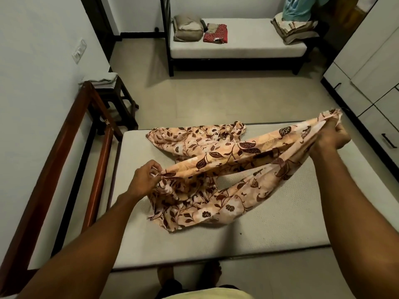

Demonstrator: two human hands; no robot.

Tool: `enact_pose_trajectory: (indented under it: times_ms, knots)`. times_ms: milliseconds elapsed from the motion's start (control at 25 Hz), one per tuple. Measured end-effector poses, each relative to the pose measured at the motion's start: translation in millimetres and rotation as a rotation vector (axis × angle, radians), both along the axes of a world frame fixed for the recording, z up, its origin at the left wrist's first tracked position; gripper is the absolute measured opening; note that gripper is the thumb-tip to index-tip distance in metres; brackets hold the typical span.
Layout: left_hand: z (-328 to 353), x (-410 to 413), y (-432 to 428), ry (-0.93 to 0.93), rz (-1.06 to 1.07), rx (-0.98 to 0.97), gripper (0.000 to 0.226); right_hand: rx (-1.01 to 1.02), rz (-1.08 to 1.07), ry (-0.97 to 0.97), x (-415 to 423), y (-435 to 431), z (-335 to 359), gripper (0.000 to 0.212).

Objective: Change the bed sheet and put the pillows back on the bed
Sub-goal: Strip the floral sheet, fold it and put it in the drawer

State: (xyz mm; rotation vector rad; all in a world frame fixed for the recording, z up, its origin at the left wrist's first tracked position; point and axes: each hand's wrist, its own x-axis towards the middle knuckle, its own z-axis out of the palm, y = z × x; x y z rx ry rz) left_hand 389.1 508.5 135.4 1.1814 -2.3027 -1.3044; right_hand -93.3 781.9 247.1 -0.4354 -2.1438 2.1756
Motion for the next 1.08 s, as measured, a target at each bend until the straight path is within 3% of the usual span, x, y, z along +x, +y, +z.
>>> enact_pose_trajectory:
  times_ms: [120,320,440,560,640,760,840,1000,1080]
  knots:
    - [-23,-6,19,-0.163,-0.145,-0.120,0.034,-0.001,0.086,0.062,12,-15,14,0.052]
    - [-68,-15,62,-0.468,-0.398,0.073,0.025,0.045,0.303,0.234,49,-47,46,0.035]
    - [-71,-39,88,-0.401,-0.339,0.010,0.024,0.096,0.382,0.326,70,-58,58,0.032]
    - [-49,-74,122,-0.095,-0.291,-0.029,0.016,0.126,0.431,0.378,84,-66,66,0.036]
    - [-39,-95,145,0.004,-0.249,-0.100,0.020,0.129,0.443,0.390,89,-70,70,0.038]
    - [-34,-131,171,-0.077,-0.160,-0.072,0.058,0.105,0.462,0.392,97,-74,78,0.035]
    - [-31,-155,179,-0.164,-0.064,-0.073,0.070,0.074,0.478,0.412,103,-75,81,0.036]
    - [-37,-164,158,-0.284,0.107,-0.047,0.053,0.037,0.486,0.407,108,-71,90,0.031]
    - [-51,-154,140,-0.235,0.144,0.034,0.045,-0.004,0.495,0.388,109,-69,97,0.029]
